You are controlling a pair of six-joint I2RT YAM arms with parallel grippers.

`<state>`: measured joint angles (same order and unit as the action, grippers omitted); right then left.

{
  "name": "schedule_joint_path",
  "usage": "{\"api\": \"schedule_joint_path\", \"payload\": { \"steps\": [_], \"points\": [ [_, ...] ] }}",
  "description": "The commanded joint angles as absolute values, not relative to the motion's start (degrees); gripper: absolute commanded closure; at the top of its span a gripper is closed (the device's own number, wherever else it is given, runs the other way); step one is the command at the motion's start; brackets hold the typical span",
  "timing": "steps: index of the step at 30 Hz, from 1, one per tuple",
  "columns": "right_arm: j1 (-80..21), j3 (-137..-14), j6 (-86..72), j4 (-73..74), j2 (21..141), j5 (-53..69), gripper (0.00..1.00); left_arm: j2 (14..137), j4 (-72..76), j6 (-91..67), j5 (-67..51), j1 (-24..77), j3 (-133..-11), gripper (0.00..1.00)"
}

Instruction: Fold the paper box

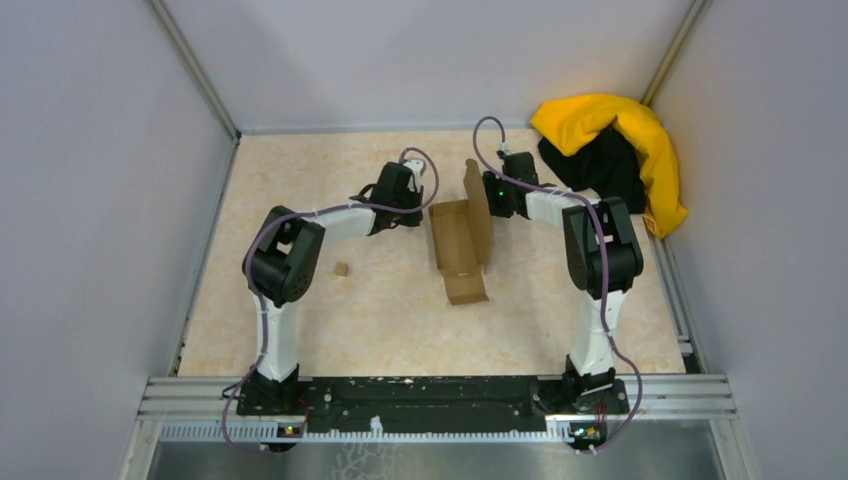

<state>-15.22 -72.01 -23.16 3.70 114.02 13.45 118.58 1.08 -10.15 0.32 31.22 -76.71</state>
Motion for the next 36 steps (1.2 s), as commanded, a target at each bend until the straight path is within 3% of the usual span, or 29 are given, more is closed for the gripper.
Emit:
{"api": "schedule_joint_path", "payload": {
  "steps": [1,8,36],
  "points": [
    [-15.5,-71.5,-23.1,0.9,112.1,14.0,0.56,115.8,1.7,-12.2,-2.0,31.0,-75.5,0.76],
    [-15.6,-70.5,-23.2,0.5,112.0,14.6,0.56,117.8,3.2,-15.3,-4.6,31.0,-77.3,0.84],
    [-17.2,-72.8,-20.9,-0.3,115.2,18.1,0.57,124.1,4.1,-15.6,-7.2,31.2,-85.3,0.87]
  ]
}}
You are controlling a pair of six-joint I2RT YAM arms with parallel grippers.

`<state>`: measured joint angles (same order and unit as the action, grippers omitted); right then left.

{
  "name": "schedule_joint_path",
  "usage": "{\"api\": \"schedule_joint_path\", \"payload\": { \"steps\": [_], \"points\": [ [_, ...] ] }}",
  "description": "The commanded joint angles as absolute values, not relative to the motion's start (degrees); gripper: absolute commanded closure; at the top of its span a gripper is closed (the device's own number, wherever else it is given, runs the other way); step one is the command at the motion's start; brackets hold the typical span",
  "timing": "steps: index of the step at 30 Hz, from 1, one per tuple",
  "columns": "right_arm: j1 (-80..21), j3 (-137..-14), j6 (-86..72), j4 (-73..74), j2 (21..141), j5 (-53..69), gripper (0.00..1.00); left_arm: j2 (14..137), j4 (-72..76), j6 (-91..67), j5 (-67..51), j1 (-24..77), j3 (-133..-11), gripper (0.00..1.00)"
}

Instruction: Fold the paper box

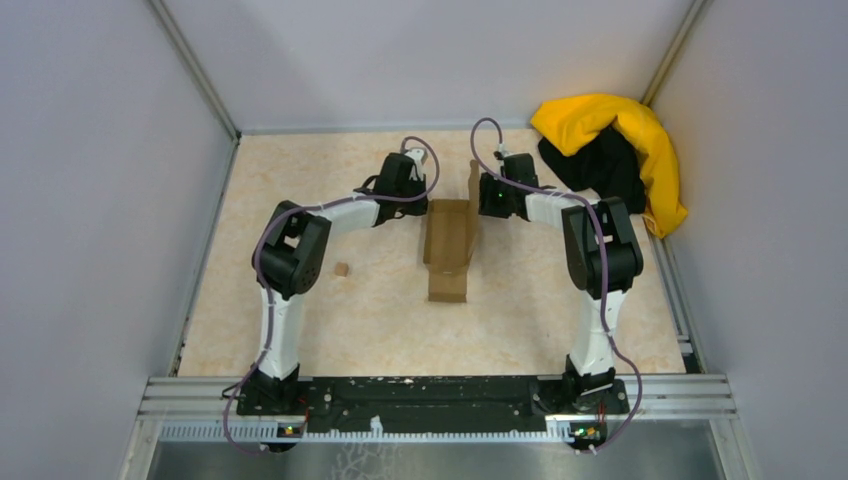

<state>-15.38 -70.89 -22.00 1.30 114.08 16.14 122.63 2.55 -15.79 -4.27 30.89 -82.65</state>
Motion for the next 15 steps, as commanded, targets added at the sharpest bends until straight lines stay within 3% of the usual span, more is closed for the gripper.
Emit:
{"api": "schedule_joint_path", "payload": {
  "steps": [1,15],
  "points": [
    [-17.3,-73.0,-20.8,-0.3,115.4,18.1,0.57,124.2,4.0,-15.6,-7.1,31.2,-85.6,0.87],
    [-18.8,-75.3,-20.7,-0.1,116.5,18.3,0.57,127.6,0.3,-14.3,-6.3,33.8,-91.7,0.87]
  ]
}}
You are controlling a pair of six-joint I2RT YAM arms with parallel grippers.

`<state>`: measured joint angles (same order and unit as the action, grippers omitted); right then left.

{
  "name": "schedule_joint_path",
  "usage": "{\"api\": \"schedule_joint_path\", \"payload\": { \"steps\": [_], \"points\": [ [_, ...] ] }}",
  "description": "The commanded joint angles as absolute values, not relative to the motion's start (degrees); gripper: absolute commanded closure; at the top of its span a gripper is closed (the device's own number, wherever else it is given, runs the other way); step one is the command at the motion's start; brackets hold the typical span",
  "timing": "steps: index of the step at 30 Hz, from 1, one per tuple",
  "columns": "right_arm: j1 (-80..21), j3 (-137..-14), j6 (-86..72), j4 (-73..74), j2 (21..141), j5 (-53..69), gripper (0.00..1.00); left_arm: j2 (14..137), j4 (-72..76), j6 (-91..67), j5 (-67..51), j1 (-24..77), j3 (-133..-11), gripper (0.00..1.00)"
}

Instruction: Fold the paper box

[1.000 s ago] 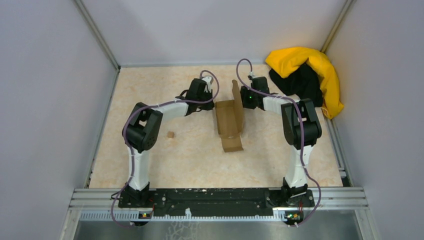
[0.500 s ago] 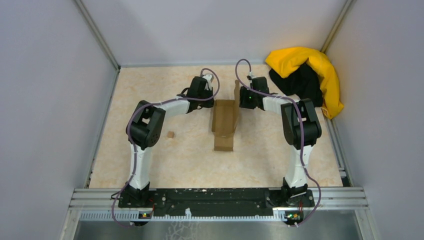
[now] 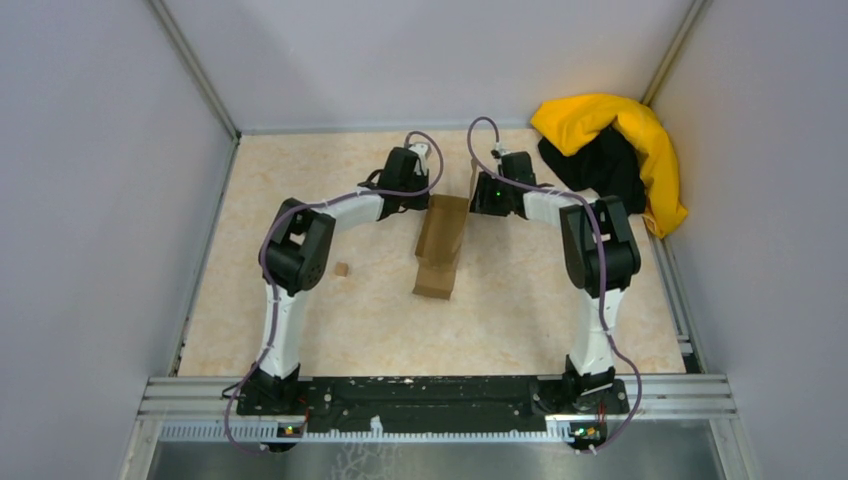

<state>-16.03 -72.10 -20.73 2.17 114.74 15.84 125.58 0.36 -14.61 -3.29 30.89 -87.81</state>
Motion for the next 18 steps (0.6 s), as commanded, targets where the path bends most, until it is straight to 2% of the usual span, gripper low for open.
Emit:
{"api": "schedule_joint_path", "payload": {
  "steps": [1,18],
  "points": [
    [-18.9,-75.5,-20.8,-0.1,116.6,18.3,0.57,127.8,0.3,-14.1,-6.1,34.1,-92.2,0.87],
    [-19.9,-76.9,-19.3,1.5,118.1,18.3,0.57,129.9,-2.7,-10.7,-7.2,35.3,-95.2,0.86]
  ]
}}
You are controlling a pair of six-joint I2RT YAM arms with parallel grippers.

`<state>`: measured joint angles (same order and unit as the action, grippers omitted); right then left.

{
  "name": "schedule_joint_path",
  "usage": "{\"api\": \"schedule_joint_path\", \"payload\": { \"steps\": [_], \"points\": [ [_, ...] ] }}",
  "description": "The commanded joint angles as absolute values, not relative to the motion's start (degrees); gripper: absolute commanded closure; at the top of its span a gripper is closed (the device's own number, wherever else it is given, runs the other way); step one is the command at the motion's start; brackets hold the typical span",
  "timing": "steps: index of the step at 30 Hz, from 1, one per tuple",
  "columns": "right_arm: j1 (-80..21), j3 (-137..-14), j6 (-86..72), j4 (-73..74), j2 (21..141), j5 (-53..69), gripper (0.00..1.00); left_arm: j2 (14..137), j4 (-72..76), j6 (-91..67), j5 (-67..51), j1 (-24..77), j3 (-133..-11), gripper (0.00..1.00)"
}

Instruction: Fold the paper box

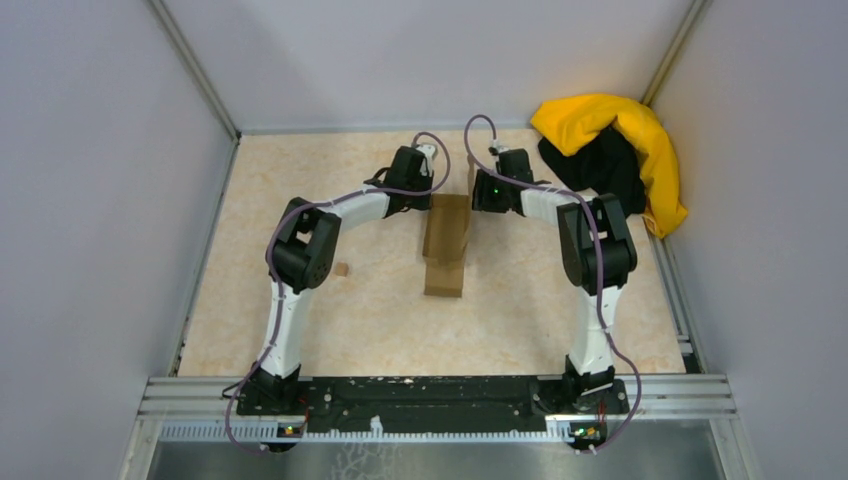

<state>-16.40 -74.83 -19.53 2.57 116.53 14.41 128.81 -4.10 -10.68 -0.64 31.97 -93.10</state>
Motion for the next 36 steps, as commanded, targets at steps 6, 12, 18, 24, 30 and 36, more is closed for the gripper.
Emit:
{"api": "schedule_joint_path", "payload": {
  "steps": [6,12,18,24,30,36],
  "points": [
    [-20.3,-77.8,-18.2,2.5,118.5,18.6,0.57,130.1,-3.0,-9.2,-8.7,35.4,-96.8,0.86],
    [-20.6,-78.3,-17.6,2.9,118.7,18.8,0.57,130.5,-2.9,-8.3,-9.6,35.5,-97.2,0.86],
    [-20.4,-77.7,-17.2,4.1,118.4,16.6,0.55,128.9,-3.9,-7.2,-6.1,35.1,-95.0,0.85],
    [-16.3,-72.0,-19.9,1.4,115.3,16.3,0.52,124.0,-1.9,-7.7,-4.7,32.2,-87.5,0.81],
    [-15.6,-65.2,-18.2,2.2,108.6,13.9,0.50,121.9,-2.2,-7.9,-4.8,30.6,-85.7,0.80],
    [-15.1,-59.5,-16.4,4.9,100.5,10.4,0.45,118.4,-1.9,-8.7,-4.8,30.6,-80.9,0.81]
  ]
}}
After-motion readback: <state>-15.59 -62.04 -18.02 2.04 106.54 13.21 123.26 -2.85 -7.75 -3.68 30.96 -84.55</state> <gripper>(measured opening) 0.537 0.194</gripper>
